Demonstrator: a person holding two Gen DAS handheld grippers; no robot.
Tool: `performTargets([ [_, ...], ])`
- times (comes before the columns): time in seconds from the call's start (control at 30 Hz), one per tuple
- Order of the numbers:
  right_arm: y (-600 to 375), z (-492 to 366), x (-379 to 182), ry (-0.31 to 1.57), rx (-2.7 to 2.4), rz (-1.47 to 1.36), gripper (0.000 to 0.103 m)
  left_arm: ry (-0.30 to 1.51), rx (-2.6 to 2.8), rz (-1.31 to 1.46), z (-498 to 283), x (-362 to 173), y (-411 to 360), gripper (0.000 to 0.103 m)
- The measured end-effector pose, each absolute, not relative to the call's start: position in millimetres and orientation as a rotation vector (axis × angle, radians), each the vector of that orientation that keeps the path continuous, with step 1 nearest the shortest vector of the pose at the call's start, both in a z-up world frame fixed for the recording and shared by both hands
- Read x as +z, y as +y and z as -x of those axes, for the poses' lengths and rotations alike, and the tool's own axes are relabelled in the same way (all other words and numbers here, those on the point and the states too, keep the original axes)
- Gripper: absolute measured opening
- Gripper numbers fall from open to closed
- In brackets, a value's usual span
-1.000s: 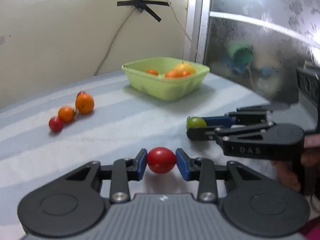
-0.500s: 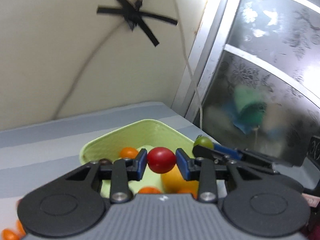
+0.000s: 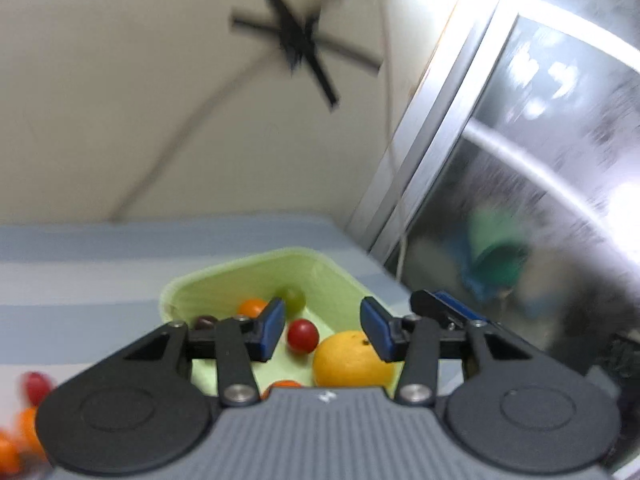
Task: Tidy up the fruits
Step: 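Lower the red and green tomatoes into the basket and open both tools, then grasp a red cherry tomato with the left tool while the right tool grasps a mandarin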
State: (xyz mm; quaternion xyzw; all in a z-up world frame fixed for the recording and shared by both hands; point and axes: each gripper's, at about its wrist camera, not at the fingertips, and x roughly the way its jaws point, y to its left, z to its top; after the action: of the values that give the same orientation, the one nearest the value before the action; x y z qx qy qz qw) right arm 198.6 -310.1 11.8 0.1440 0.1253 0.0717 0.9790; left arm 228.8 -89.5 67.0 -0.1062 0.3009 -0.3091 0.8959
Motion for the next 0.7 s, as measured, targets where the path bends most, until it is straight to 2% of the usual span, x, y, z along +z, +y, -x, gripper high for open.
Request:
performTargets([
  [0.1, -311, -181, 20, 0.138, 0.158, -0.296, 0.041, 0.534, -0.591, 0.206, -187, 93, -39, 0.043],
  [0.13, -310, -175, 22, 0.106, 0.164, -0.296, 0.041, 0.515, -0.557, 0.192, -173, 98, -19, 0.047],
  [0.27, -302, -165, 33, 0.092, 0.224, -0.305, 0.042, 0.525, -0.38, 0.105, -131, 96, 46, 0.05],
  [0.43, -260, -153, 39, 0.158, 0.4, -0.276, 0.042, 0.612, -0.272, 0.137, -112, 60, 96, 0.05],
  [0.5, -232, -152, 37, 0.208, 0.473, -0.231, 0.042, 0.615, -0.28, 0.144, -113, 48, 98, 0.05],
  [0.57, -202, -156, 33, 0.268, 0.528, -0.187, 0.042, 0.606, -0.305, 0.104, -118, 38, 92, 0.059],
  [0.7, -155, -176, 23, 0.375, 0.57, -0.124, 0.041, 0.622, -0.366, 0.03, -136, 23, 76, 0.059],
])
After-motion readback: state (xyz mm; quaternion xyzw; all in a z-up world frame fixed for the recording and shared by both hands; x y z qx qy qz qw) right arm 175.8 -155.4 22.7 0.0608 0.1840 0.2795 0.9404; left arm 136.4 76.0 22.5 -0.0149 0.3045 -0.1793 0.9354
